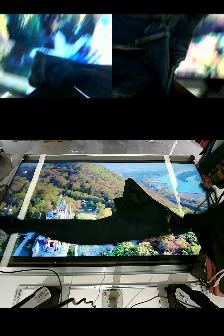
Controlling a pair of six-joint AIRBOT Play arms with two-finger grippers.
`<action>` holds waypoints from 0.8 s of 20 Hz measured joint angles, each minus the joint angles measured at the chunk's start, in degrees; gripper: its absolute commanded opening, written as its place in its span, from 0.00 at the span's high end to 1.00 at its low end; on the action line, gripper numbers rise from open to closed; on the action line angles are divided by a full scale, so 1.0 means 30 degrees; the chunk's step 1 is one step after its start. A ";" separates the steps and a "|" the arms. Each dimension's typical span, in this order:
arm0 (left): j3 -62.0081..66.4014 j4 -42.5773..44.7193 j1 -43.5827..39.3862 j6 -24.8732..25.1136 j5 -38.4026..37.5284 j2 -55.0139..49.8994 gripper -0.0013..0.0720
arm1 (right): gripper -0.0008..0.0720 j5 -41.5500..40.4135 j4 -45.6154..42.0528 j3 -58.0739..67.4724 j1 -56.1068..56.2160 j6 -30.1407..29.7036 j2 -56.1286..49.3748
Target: Fold the clothes and pants, and hang the long-sleeved shirts on hangers.
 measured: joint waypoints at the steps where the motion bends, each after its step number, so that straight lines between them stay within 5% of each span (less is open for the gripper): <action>1: -0.0699 0.0801 0.0015 0.0357 -0.0131 -0.0073 0.95 | 0.94 0.0452 -0.0240 -0.1377 -0.0007 -0.0066 0.0437; 7: -0.3089 0.3781 0.0051 0.1479 -0.0328 -0.0809 0.96 | 0.94 0.1807 -0.0772 -0.7643 -0.0029 -0.0240 0.1617; 14: -0.3497 0.7672 0.0328 0.1734 -0.1042 -0.1246 0.93 | 0.93 0.1530 -0.0772 -0.9493 -0.0029 -0.0277 0.1800; 15: -0.3512 0.7919 0.0386 0.1734 -0.1056 -0.1348 0.78 | 0.86 0.1413 -0.0758 -0.9551 -0.0029 -0.0270 0.1800; 16: -0.3526 0.8160 0.0430 0.1741 -0.1071 -0.1443 0.45 | 0.65 0.1362 -0.0772 -0.9595 -0.0029 -0.0277 0.1807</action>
